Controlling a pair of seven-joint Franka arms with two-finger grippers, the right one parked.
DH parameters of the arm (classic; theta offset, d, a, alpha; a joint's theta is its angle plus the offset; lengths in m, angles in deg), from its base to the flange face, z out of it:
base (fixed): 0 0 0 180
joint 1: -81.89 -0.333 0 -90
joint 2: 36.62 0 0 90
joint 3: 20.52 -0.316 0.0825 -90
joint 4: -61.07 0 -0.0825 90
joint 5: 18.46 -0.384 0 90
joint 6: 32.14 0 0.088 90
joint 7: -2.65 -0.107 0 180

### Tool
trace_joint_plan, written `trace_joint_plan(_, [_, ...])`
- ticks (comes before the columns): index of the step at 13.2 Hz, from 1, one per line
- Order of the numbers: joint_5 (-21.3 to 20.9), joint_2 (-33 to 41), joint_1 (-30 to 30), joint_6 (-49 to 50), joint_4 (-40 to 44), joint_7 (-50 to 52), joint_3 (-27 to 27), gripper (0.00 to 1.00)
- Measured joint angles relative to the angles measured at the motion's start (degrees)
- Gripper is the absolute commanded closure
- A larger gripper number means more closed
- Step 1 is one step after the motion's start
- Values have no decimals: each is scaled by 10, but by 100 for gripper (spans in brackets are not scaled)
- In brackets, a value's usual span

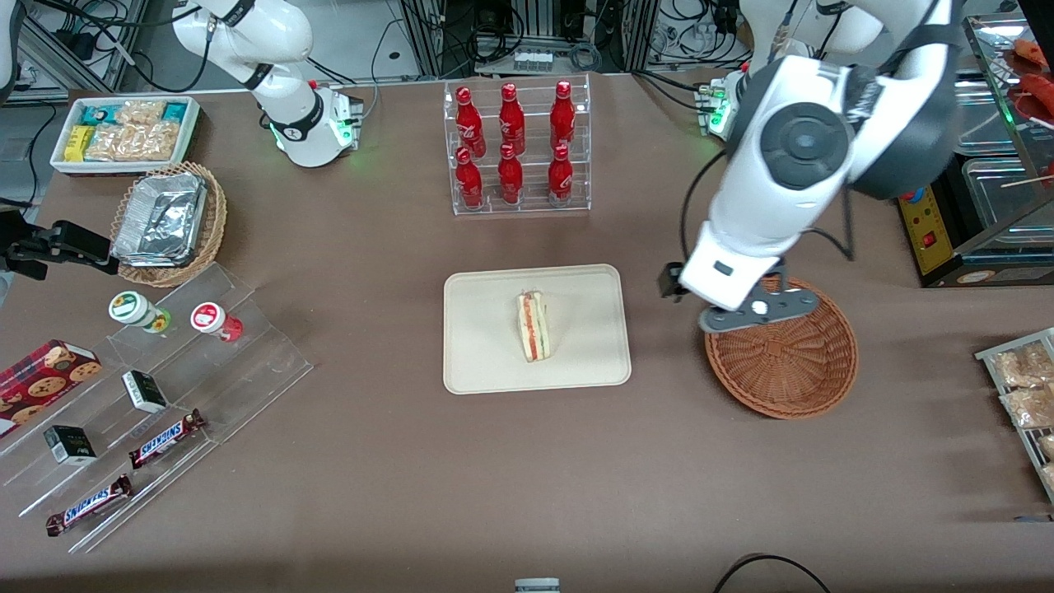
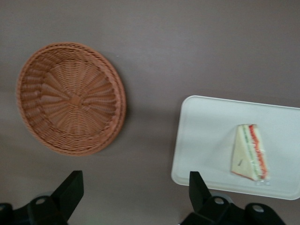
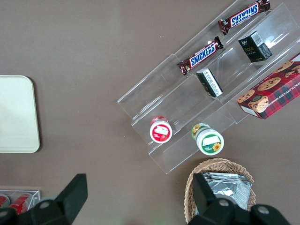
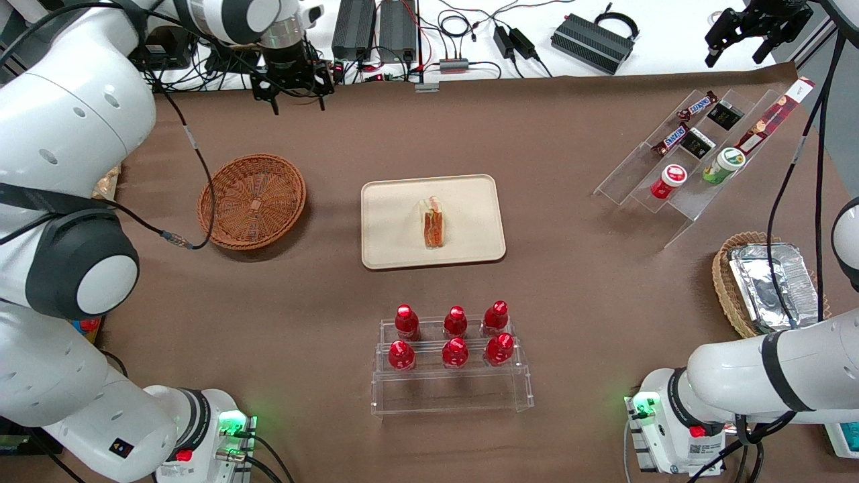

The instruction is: Place sandwich from basket to tray

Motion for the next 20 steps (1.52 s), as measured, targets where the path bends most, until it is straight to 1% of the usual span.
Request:
trace_joint_plan(4, [1,29,-1,12,-31,-72,-61,1])
trace_joint_plan(8, [1,61,-1,47,-35,-140,-120,1])
trace_joint_plan(13, [2,97,-1,76,-37,-214,-164,1])
trace_joint_plan(14, [2,101,-7,78,-38,-220,-166,1])
trace_joint_plan(15, [7,105,-38,78,-38,-226,-146,1])
trace_joint_plan(17, [16,109,-127,79,-39,-235,-64,1])
trace_joint_plan(20, [17,123,-241,93,-42,-269,42,1])
